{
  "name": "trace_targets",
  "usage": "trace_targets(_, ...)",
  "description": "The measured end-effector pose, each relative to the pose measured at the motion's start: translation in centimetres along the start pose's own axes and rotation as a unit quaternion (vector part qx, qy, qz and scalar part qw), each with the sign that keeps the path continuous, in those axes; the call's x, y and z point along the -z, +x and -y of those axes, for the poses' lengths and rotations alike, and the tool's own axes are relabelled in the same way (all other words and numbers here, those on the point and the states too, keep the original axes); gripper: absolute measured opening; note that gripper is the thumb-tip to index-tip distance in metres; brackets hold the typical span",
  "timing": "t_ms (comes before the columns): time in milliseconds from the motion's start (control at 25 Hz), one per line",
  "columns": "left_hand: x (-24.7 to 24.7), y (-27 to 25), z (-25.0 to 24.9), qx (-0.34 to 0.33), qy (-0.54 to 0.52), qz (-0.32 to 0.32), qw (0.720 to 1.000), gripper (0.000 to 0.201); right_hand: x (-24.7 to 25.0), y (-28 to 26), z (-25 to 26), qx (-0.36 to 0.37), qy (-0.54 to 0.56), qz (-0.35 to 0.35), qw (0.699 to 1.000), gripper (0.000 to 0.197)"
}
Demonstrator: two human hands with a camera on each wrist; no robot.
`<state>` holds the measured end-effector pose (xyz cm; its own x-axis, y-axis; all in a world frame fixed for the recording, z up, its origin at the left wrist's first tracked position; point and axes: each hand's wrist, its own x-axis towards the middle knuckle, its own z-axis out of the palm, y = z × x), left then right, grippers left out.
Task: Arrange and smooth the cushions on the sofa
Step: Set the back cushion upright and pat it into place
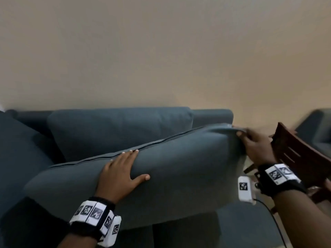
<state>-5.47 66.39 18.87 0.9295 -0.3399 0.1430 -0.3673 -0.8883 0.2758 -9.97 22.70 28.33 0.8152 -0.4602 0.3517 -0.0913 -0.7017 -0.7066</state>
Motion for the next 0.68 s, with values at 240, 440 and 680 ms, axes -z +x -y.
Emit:
trace_targets(240,-11.2,-4.1,0.0,-0.100,0.073,0.118,0.985,0.113,-5.0,-6.3,-12.0,-0.291,-0.238,0.067,0.924,0.041)
trace_targets(440,-9.3,-3.4,1.9,-0.091,0.143,0.089,0.981,0.097,-15.1,-10.1,1.3,0.102,-0.258,0.222,0.935,0.073)
trace_targets(680,-4.8,-7.2,17.8,0.352,-0.076,-0.035,0.932,0.077,-26.0,-16.2,8.2,0.172,-0.333,0.426,0.824,0.095)
